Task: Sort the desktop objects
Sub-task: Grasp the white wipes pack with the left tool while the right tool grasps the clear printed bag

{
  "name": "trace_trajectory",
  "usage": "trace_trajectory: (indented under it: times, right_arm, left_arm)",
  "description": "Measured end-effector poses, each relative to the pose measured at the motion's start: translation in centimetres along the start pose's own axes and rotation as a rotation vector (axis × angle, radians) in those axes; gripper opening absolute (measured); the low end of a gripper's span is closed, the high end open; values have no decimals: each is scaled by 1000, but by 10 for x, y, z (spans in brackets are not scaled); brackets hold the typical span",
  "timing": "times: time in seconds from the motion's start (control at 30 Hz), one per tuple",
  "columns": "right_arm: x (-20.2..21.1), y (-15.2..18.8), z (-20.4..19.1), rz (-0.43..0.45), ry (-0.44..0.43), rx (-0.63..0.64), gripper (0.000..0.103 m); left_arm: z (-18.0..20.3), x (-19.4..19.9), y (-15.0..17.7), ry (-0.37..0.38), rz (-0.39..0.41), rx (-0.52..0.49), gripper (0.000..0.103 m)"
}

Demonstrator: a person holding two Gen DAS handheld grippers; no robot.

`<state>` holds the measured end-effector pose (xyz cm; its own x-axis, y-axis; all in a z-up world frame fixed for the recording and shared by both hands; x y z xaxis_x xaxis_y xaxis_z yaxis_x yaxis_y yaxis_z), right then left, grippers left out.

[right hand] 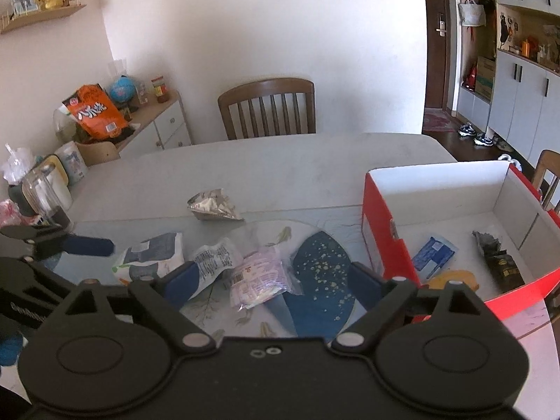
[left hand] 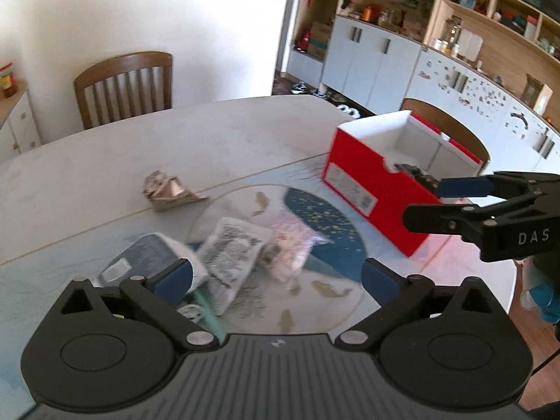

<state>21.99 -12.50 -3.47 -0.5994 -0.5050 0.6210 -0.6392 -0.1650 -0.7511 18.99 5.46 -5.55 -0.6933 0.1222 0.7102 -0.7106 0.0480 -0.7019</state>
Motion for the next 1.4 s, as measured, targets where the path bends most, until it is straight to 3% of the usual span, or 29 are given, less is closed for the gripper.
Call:
trace_trajectory:
  times: [0.37,0.83,1.2,1.4]
  right_arm:
    - [-24,5,-16,-17,1,46,93]
    - [-62,15,-23,-39,17,79,99]
    - [-93,23,-20,-76,28,97,102]
    - [-119,31,-13,-112,34,135,103]
  left_arm:
    - [-52,-7,10,-69,1,2,103]
    - [-88,-37,26,-76,5,-89,103]
    - [-90,-65,39,-33,-16,-183,103]
    - [-89,-77,43,-49,-8,-214,103]
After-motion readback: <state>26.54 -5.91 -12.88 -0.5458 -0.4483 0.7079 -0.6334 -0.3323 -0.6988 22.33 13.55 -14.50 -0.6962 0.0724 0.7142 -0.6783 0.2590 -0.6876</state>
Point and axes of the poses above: each gripper's, at about its wrist camera, not at the fingertips, and x roughly against the way its jaws point, z to its right, y to its underside, the point moved 10 cm from there along -x, roughly the way its jaws point, and after that the axes turned 7 degrees about -y, right-handed, at the moved point
